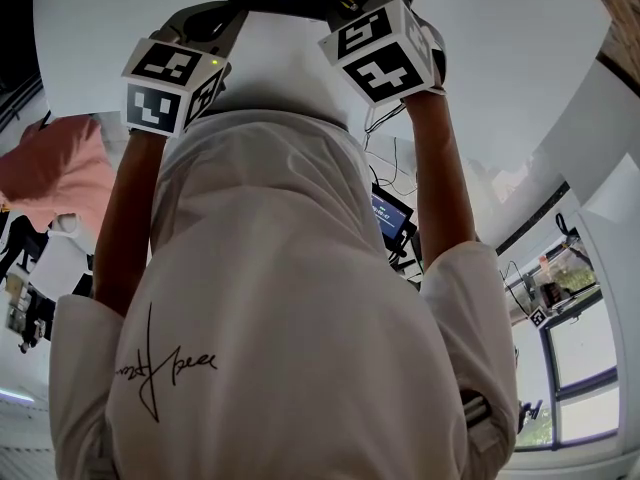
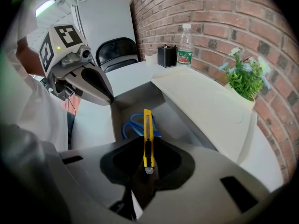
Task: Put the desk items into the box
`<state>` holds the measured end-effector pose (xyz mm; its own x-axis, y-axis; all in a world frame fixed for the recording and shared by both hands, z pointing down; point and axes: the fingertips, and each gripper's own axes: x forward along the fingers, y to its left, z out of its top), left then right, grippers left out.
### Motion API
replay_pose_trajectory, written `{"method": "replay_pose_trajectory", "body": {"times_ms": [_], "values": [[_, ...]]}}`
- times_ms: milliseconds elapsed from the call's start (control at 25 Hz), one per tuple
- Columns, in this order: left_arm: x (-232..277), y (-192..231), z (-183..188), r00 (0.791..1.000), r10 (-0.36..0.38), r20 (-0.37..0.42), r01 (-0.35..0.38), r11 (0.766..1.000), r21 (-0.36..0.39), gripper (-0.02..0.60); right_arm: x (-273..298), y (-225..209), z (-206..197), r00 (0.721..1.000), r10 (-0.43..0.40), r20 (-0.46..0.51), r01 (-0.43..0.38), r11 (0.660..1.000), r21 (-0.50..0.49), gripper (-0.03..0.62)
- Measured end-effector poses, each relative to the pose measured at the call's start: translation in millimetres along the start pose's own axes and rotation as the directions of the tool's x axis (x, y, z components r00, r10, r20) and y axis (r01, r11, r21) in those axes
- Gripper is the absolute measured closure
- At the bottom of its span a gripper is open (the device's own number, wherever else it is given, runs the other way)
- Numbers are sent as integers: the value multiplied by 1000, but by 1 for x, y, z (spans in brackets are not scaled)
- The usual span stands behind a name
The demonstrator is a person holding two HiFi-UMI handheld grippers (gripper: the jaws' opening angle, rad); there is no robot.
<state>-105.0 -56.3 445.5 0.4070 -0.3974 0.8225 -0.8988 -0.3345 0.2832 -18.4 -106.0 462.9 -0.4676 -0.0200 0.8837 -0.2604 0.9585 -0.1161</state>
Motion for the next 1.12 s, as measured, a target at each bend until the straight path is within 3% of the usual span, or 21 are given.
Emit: {"method": "replay_pose_trajectory", "body": {"times_ms": [120,280,1120], "values": [[0,0,0,1000,10,-7,-10,999,32,575,2,0,1,1000,-1,-2,1,1000,-1,513],[-1,0,0,1000,-2,4,2,1000,-3,575,3,1,0,1000,-4,-7,3,1000,-10,513],[-2,1,-2,1000,1,7,-1,1000,-3,575,10,2,2,1000,-14,-12,14,1000,-18,510]]}}
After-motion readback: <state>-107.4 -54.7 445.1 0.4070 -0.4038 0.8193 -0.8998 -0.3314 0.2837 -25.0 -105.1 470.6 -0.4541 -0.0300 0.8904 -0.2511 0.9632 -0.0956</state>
